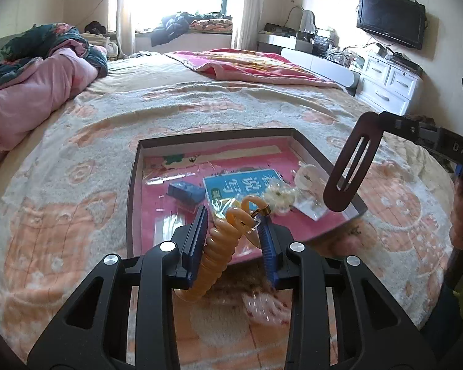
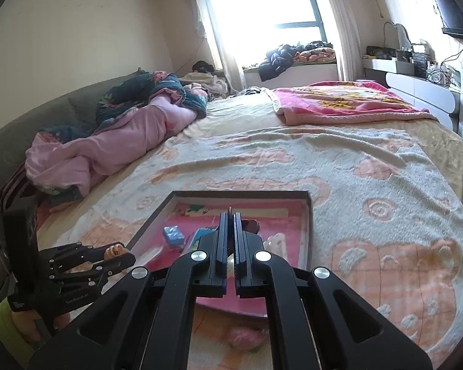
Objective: Organize jewelry
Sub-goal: 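Carry the dark clip and coiled hair tie into the tray and release both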
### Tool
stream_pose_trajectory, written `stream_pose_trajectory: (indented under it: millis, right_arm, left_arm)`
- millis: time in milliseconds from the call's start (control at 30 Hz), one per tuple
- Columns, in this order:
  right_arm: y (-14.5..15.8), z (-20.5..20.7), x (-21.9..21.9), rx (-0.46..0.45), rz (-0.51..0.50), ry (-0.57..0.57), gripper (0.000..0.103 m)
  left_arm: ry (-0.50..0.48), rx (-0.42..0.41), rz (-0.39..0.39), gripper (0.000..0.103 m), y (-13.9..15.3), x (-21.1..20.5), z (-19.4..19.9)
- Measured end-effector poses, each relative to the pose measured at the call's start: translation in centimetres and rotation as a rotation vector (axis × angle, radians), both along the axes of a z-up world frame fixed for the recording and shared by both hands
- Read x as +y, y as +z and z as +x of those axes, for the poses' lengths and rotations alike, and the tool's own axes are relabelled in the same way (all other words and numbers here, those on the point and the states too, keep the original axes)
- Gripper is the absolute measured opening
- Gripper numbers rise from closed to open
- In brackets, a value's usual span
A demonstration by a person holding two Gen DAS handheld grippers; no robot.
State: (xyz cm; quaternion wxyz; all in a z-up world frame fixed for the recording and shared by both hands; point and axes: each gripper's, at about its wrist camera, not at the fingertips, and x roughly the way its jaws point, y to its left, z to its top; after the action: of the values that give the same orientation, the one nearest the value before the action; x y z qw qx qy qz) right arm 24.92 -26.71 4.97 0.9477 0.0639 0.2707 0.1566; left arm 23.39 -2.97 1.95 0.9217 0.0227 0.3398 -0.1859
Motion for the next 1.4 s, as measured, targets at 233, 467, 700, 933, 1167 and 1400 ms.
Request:
stream_pose_trajectory:
  millis: [233, 467, 700, 933, 1167, 1400]
  right_arm:
    - [-1.1, 2.0, -1.0, 0.024, 0.003, -0.033, 0.003]
    - [-2.4, 3.5, -1.4, 0.036, 0.018, -0.048, 0.003]
    - [-3.8, 5.4, -1.9, 0.038, 0.069, -0.095, 0.003]
    - [-5.4, 6.9, -3.1, 0.055, 0.130, -0.168, 0.003]
    - [-6.5, 7.0, -3.2, 0.091, 0.072, -0.189, 0.003]
    - [-8.0, 6.4, -2.3, 0.141, 0.005, -0.166, 0.004]
  left_arm:
    - [0.001, 0.005, 0.012, 0.025, -0.7, -0.9, 1.9]
    - [0.007, 0.015, 0.013, 0.025, -1.9, -1.4, 3.4]
    - [0.021, 0.031, 0.009, 0.025, -3.2, -1.5, 4.5]
    - [0.027, 0.045, 0.020, 0.025, -4.2, -1.5, 5.2]
    - [0.034, 0.059, 0.018, 0.026, -4.9, -1.4, 5.6]
    - [0.038, 0.078, 0.024, 0.026, -5.6, -1.3, 5.8]
